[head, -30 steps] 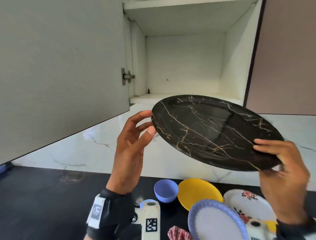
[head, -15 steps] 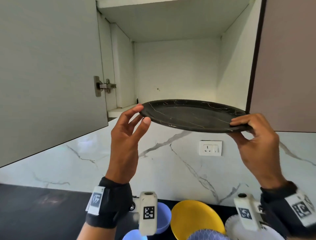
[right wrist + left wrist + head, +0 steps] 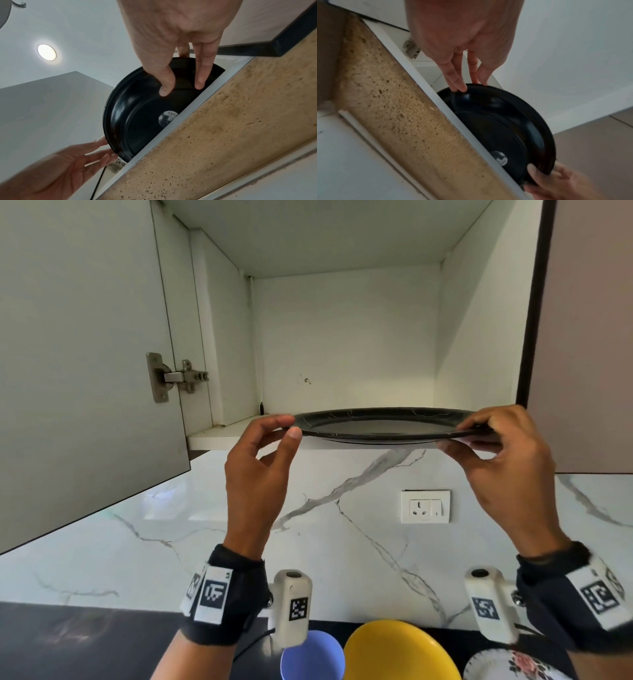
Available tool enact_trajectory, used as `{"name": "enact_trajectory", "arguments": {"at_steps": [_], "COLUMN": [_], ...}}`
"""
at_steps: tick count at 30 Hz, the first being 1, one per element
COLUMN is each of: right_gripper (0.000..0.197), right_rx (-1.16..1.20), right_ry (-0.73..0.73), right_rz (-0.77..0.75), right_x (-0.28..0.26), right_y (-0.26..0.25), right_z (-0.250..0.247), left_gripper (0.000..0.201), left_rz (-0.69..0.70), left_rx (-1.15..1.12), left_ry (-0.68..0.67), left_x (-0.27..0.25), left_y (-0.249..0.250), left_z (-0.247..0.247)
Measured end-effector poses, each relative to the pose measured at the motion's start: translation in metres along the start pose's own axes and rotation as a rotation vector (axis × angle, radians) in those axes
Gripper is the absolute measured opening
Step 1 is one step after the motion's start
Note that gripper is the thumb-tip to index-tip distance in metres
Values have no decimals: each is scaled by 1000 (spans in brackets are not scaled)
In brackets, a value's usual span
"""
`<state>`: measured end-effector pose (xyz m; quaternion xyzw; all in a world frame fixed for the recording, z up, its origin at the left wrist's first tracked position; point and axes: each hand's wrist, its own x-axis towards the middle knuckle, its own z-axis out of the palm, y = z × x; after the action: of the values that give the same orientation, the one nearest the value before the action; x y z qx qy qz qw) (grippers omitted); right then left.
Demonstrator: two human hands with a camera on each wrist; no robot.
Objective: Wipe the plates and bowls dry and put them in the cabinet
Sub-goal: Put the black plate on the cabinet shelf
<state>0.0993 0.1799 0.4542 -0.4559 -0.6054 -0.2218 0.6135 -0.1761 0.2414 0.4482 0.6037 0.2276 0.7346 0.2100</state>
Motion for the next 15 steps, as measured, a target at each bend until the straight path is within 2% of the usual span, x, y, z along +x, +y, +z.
{"name": "enact_trajectory", "arguments": {"at_steps": [6,9,12,15], "right_gripper": [32,31,45,73], "right_rx": [-325,-323,-383,-520], "right_ry": [56,57,-5,-159], "right_rz": [76,105,91,114], "right_x": [7,6,3,6], "right_y": [7,6,1,1], "right_z": [21,28,29,29], "left_gripper": [7,10,19,13], "left_rz": [148,182,209,225], "left_rx": [363,478,538,601], "left_ry": [-79,-84,-85,-74], "left_x": [27,37,44,48], "left_y": [-21,-29,-36,-39], "left_z": [8,15,21,27]}}
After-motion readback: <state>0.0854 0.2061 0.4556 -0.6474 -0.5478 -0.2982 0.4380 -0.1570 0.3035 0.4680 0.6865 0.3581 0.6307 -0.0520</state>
